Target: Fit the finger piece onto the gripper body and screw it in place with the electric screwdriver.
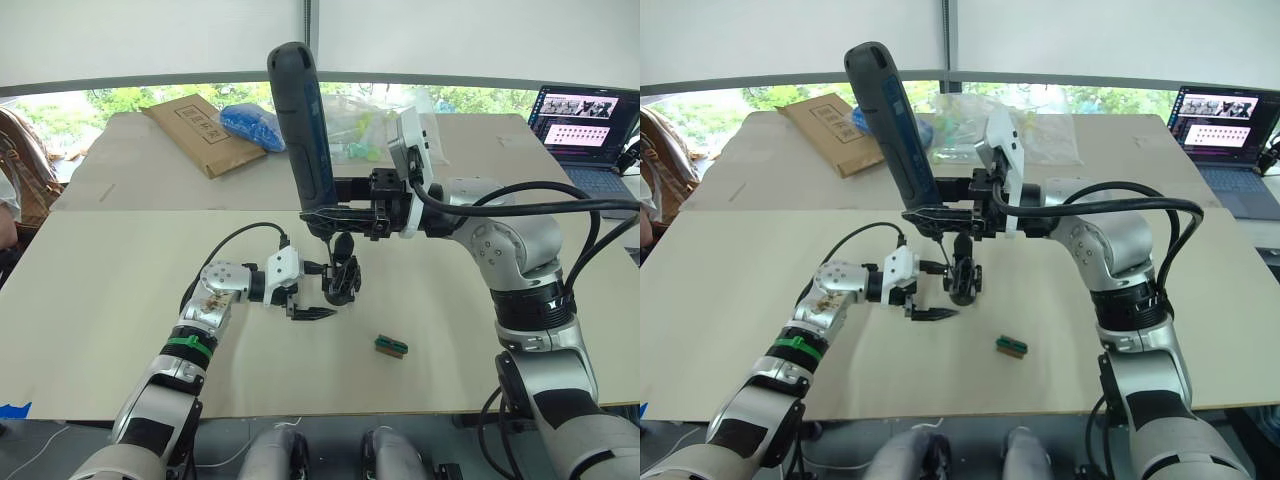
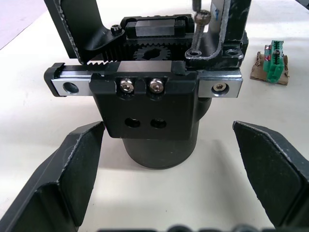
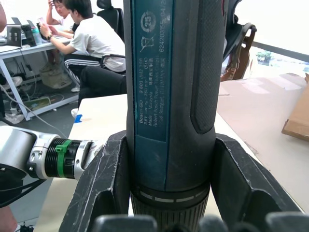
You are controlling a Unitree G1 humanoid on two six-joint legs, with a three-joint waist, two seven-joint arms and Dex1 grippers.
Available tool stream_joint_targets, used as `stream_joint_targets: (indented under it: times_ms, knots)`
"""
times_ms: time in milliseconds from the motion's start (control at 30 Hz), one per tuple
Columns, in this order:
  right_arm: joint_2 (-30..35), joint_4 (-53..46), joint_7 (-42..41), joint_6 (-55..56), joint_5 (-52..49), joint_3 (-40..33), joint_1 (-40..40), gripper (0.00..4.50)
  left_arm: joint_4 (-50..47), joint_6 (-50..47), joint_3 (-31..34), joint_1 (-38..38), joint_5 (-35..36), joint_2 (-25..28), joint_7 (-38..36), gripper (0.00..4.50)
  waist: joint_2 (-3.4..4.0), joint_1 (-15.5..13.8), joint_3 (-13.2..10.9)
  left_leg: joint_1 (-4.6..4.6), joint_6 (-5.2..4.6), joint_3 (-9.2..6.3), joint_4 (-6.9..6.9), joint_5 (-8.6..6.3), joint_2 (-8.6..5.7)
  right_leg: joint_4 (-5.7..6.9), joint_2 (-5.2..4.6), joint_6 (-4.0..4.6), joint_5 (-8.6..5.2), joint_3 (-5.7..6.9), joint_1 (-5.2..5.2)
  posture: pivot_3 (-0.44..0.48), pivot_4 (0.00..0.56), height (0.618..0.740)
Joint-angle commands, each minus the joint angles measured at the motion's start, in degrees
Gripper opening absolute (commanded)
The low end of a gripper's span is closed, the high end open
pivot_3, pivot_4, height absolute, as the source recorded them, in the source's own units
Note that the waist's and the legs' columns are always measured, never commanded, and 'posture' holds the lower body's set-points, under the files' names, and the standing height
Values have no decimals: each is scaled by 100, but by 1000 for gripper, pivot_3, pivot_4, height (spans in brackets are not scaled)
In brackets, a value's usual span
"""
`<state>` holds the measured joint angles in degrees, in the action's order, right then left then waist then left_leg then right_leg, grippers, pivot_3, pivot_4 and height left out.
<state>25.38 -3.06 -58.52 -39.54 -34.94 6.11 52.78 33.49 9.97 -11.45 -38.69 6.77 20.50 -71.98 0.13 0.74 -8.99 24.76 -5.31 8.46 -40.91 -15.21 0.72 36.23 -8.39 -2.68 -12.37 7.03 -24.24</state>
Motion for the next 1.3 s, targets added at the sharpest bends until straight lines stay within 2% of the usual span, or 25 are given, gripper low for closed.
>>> stream_joint_targets:
  times_ms: [33,767,1300]
  knots:
    - [14,-188,-37,156,-52,-180,59,1913,-96,140,39,-172,7,12,21,4500,0,0,0,0,0,0,0,0,0,0,0,0,0,0,0,0,150,732]
    - [-87,-27,-107,402,163,-147,-58,1913,-144,170,25,-148,1,10,72,4500,0,2,0,0,0,0,0,0,0,0,0,0,0,0,0,0,150,732]
    - [-117,-27,-58,383,211,-141,-121,1913,530,349,26,-474,-140,-168,245,4500,0,-2,0,0,0,0,0,0,0,0,0,0,0,1,0,0,150,732]
